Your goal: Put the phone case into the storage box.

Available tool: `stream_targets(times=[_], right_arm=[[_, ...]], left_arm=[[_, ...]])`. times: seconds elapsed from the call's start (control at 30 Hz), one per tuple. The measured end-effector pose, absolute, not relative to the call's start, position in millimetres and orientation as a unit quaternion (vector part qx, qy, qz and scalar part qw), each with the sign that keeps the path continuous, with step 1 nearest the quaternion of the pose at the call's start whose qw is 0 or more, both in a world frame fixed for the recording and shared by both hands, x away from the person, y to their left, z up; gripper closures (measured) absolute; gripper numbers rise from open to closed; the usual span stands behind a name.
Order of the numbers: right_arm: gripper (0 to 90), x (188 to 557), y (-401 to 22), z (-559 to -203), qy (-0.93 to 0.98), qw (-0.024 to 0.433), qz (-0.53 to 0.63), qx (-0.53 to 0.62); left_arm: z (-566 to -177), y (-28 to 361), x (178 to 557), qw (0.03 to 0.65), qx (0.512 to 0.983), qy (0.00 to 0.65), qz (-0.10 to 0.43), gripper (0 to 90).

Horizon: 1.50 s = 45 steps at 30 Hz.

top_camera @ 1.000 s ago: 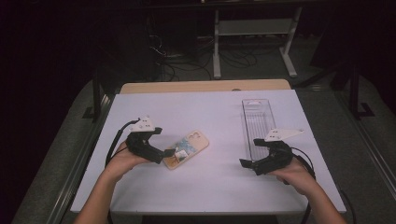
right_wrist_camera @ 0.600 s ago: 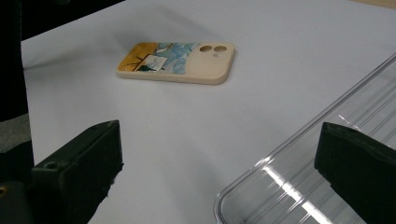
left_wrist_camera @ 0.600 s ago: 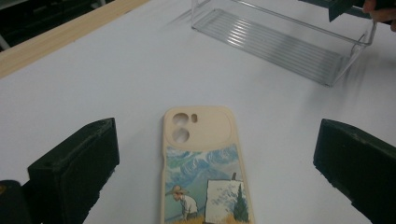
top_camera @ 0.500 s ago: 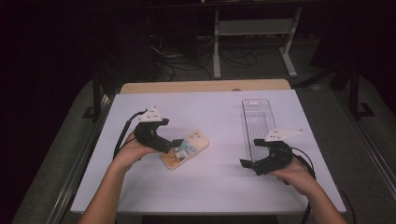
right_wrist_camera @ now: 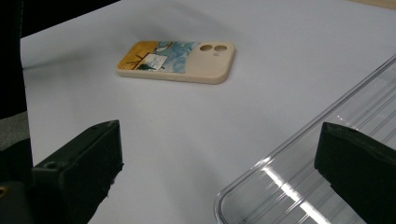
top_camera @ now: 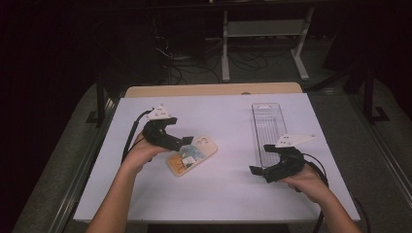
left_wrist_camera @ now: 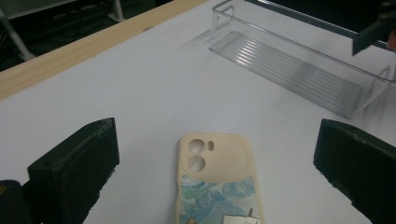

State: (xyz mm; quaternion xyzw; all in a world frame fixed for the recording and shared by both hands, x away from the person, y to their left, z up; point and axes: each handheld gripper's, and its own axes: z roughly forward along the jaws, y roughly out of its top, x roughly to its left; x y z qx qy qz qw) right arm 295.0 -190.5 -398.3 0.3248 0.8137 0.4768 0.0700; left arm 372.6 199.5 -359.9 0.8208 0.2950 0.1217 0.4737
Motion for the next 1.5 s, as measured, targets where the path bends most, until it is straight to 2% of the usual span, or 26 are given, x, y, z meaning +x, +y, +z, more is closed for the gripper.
stream_targets(times=[0.37,1.5], right_arm=[[0.6,294,-190,-398,0.816,0.072,0.472,0.325],[0.6,295,-190,-399,0.815,0.076,0.475,0.324]], left_arm=[[-360,201,374,0.475,0.813,0.313,0.125,0.0],[-392,191,364,0.427,0.84,0.316,0.114,0.0]])
